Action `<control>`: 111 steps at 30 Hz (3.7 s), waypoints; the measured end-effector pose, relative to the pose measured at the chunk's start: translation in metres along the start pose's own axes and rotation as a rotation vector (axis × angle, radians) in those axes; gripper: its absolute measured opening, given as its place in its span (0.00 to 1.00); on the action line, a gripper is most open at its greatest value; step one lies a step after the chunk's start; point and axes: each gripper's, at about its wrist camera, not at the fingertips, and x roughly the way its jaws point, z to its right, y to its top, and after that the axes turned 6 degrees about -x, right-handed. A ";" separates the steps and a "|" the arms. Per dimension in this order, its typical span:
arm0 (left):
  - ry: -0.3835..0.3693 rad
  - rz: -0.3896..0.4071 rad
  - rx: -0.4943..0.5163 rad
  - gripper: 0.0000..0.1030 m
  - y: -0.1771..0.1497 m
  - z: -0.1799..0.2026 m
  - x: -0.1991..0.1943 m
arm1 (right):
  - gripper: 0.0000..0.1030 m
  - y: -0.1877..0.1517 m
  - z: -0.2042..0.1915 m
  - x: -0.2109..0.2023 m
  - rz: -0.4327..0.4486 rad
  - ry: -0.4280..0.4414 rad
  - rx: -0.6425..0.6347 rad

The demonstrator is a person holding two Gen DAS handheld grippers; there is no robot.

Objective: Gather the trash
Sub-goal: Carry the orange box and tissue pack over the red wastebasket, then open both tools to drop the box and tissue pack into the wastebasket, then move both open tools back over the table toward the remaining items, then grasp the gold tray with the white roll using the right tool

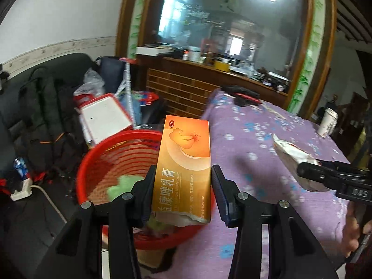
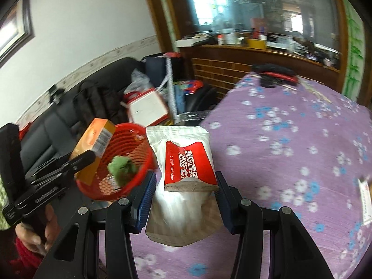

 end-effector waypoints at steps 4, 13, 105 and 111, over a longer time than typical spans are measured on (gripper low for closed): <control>0.058 -0.015 -0.024 0.43 -0.002 -0.025 0.007 | 0.52 0.007 -0.021 0.017 -0.022 0.029 -0.040; 0.110 -0.046 -0.052 0.43 -0.003 -0.047 0.023 | 0.52 0.025 -0.055 0.053 -0.056 0.100 -0.072; -0.295 -0.432 0.388 0.65 -0.060 0.403 0.128 | 0.08 -0.145 0.394 -0.096 -0.076 -0.439 0.698; -0.277 -0.453 0.347 0.66 -0.059 0.391 0.140 | 0.09 -0.122 0.353 -0.095 0.043 -0.175 0.567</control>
